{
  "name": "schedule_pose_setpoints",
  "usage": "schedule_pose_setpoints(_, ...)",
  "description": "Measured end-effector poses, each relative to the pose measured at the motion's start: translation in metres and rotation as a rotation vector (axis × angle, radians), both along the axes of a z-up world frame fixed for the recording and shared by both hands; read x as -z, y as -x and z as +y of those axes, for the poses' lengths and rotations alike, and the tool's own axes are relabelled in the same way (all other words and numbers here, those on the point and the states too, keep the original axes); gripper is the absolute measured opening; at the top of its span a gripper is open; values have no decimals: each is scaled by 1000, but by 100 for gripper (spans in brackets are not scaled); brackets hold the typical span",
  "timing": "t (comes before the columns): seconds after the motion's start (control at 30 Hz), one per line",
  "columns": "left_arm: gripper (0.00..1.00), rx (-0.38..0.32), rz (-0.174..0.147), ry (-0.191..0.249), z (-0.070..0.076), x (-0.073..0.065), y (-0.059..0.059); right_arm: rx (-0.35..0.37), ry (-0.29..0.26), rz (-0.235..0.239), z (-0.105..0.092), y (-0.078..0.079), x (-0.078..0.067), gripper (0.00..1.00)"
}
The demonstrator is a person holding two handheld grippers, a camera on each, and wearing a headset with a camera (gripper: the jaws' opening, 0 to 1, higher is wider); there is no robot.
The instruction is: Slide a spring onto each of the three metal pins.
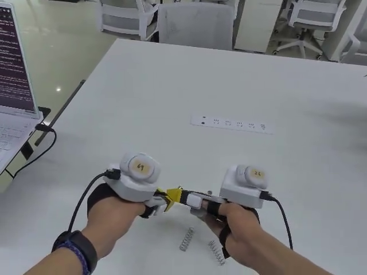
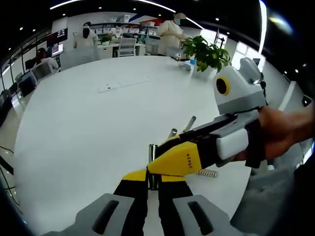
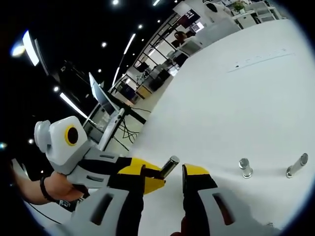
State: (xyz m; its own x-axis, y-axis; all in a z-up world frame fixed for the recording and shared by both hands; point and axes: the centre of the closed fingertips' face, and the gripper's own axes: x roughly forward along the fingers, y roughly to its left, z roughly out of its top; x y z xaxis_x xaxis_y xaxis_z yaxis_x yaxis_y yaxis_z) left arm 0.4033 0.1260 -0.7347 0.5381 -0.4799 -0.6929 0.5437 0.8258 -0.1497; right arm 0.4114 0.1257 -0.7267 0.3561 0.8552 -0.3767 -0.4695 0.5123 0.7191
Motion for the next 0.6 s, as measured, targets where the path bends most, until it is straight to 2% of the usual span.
schedule_pose_setpoints(0.3,0,10,-11,-2,-1,-3,1,36,-26,23,3,-3,0,19)
schedule_pose_setpoints(0.5,0,13,-17,-2,-1,-4,2,65,-24,36,1,-6,3,11)
schedule_pose_setpoints(0.6,0,17,-19,-5,-1,-4,2,72,-36,52,2,-6,3,11)
